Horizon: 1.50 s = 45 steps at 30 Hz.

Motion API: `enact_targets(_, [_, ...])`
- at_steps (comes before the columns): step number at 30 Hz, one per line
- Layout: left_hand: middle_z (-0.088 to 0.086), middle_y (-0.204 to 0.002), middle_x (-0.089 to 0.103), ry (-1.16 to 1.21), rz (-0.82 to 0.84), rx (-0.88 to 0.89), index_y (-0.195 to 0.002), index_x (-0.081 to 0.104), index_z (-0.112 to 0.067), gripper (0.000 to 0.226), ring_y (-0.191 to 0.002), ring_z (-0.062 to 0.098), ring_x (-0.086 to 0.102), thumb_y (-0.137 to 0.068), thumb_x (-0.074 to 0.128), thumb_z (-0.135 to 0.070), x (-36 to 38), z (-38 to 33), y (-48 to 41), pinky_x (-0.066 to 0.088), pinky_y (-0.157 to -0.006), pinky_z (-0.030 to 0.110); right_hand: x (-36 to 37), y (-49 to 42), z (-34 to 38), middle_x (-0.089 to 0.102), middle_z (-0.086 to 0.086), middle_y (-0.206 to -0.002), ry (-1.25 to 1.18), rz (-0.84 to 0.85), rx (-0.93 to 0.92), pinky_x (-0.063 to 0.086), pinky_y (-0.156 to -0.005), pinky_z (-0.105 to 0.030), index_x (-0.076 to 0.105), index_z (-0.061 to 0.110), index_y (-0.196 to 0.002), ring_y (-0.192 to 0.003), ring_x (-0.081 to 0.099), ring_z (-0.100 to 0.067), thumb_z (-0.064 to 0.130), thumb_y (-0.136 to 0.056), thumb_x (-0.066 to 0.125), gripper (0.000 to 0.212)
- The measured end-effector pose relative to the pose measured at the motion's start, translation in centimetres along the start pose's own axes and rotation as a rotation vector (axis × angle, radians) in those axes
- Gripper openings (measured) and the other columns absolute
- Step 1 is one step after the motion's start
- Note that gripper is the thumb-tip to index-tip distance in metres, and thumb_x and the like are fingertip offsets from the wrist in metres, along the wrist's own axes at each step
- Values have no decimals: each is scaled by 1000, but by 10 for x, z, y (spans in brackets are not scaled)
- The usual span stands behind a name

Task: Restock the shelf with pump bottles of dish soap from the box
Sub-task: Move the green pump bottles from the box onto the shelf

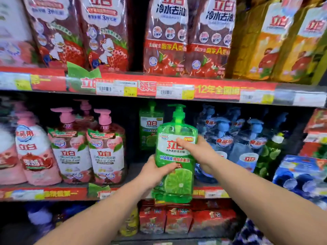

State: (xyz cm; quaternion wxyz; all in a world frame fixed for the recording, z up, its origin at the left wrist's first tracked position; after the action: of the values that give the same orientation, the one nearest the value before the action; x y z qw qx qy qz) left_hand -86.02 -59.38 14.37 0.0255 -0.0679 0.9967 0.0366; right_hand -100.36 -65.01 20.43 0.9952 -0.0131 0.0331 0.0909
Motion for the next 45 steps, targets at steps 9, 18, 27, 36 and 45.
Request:
enact_targets(9, [2, -105, 68, -127, -14, 17, -114, 52, -12, 50, -86, 10, 66, -73, 78, -18, -13, 12, -65, 52, -58, 16, 7, -54, -14, 70, -14, -104, 99, 49, -40, 57, -79, -32, 54, 2, -119, -92, 70, -21, 9, -76, 76, 49])
enact_targets(18, [7, -120, 61, -486, -20, 88, -121, 49, -14, 55, -102, 18, 59, -75, 75, -32, -16, 35, -114, 47, -88, 25, -5, -93, -43, 71, 0, -88, 58, -95, -161, 53, -58, -15, 56, 6, -117, -69, 70, -4, 0, -74, 75, 48])
enact_targets(27, [7, -158, 9, -1328, 297, 37, -147, 20, -25, 87, -145, 31, 6, -78, 52, -66, -20, 108, -115, 12, -116, 46, -15, -124, -48, 62, -13, -122, 116, -347, -279, 53, -90, -37, 34, 5, -136, -105, 63, -26, -4, -65, 81, 85])
enact_targets(36, [4, -156, 15, -1272, 284, 84, -141, 30, -30, 90, -143, 28, 11, -67, 64, -67, -23, 105, -127, 11, -117, 43, -15, -154, -109, 61, -10, -126, 250, -410, -141, 44, -101, -36, 38, 8, -135, -117, 57, -25, 7, -60, 87, 90])
enact_targets(45, [2, -151, 21, -1289, 288, 142, -139, 31, -31, 89, -141, 26, 16, -65, 64, -68, -21, 106, -130, 16, -116, 41, -15, -199, -122, 56, -11, -131, 31, -321, -83, 43, -104, -43, 25, 10, -145, -117, 55, -25, 2, -72, 78, 90])
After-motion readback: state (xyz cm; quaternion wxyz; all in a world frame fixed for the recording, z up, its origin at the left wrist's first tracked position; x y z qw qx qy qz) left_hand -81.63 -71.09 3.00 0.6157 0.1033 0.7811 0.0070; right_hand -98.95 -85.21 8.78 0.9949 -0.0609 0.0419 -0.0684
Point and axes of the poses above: each hand's wrist, its own y-axis away from the middle knuckle, its own x-axis out of the palm, z = x × y, the point moved 8 cm from there along -y, towards the middle knuckle
